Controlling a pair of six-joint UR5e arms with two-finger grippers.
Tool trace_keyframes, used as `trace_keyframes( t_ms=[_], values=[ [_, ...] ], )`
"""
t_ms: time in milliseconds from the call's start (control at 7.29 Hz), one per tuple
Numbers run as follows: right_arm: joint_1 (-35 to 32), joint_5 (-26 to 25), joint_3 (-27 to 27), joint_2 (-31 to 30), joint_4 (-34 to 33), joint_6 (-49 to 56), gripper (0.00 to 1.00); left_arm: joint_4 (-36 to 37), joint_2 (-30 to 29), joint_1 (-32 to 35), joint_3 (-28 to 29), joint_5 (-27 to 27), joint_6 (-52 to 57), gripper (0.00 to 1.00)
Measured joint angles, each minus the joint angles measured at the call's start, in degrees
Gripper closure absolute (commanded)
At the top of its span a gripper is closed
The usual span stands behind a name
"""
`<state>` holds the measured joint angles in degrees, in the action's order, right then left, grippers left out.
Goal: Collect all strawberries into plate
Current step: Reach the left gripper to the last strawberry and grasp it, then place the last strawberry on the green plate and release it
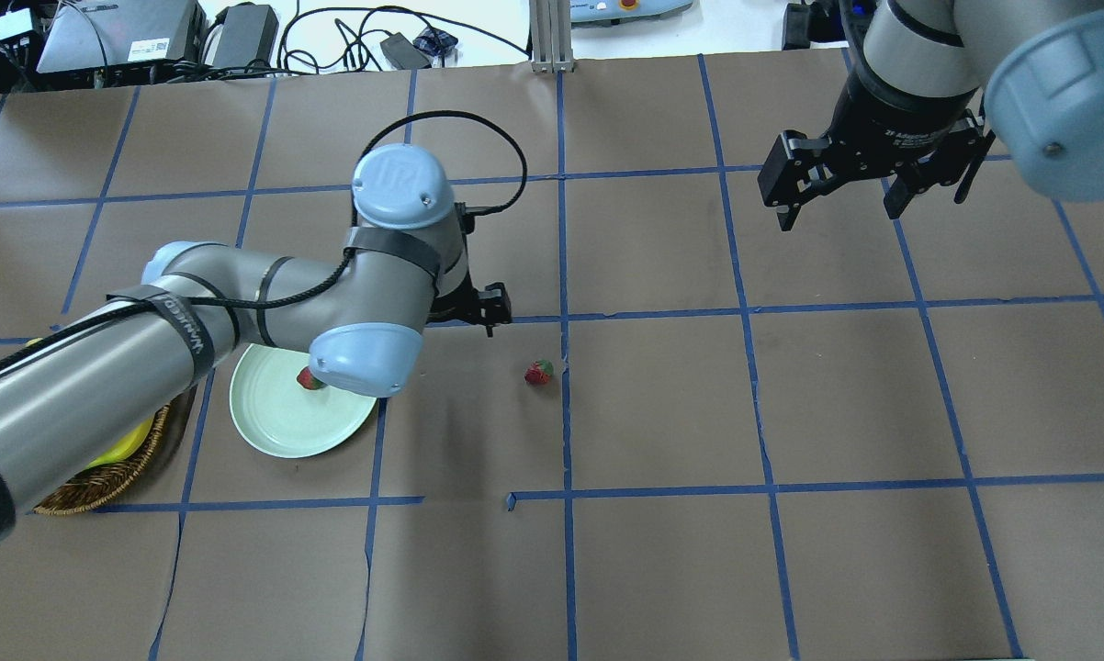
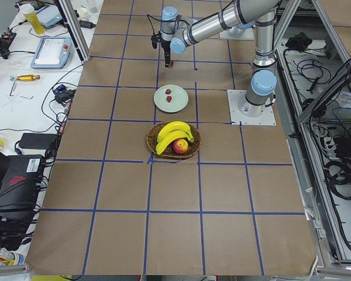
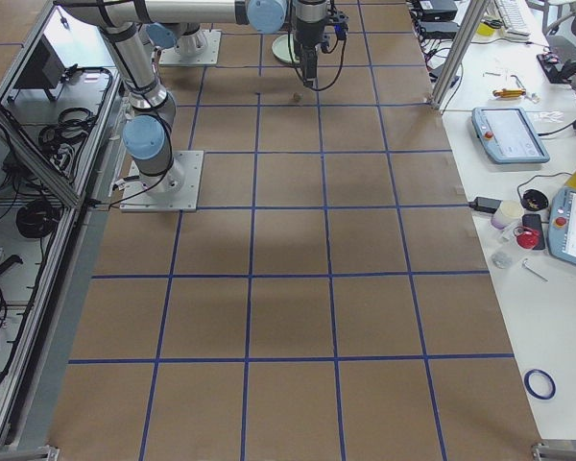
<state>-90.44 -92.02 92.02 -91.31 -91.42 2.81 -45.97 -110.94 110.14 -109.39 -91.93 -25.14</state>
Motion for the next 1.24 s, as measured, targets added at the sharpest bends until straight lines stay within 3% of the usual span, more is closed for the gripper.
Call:
trace_keyframes(
  t_ms=[137,275,412,549,686,961,1235],
  values=[
    [0.00,0.02,0.00,0.00,0.01,0.00,0.00,0.75,-1.41,1.35,-0.13,0.29,-0.78,0.17],
    [0.00,0.06,0.02,0.01,0.01,0.00,0.00,1.29,-2.70,1.90,-0.30,0.39,-1.06,0.47],
    [0.00,0.08,0.06,0.02,0.01,0.00,0.00,1.79,-3.70,2.16,-0.41,0.42,-1.14,0.89],
    [0.00,0.07,0.06,0.04,0.01,0.00,0.00,2.07,-4.29,2.29,-0.42,0.41,-1.05,0.98],
    [0.00,0.05,0.05,0.05,0.01,0.00,0.00,2.18,-4.41,2.31,-0.30,0.25,-0.57,1.00],
    [-0.05,0.08,0.07,0.05,0.01,0.00,0.00,1.27,-2.79,1.71,0.23,-0.49,2.15,1.00],
    [-0.05,0.09,0.07,0.08,0.01,0.00,0.00,-4.70,0.41,-4.20,1.36,-3.00,8.66,0.98]
  ],
)
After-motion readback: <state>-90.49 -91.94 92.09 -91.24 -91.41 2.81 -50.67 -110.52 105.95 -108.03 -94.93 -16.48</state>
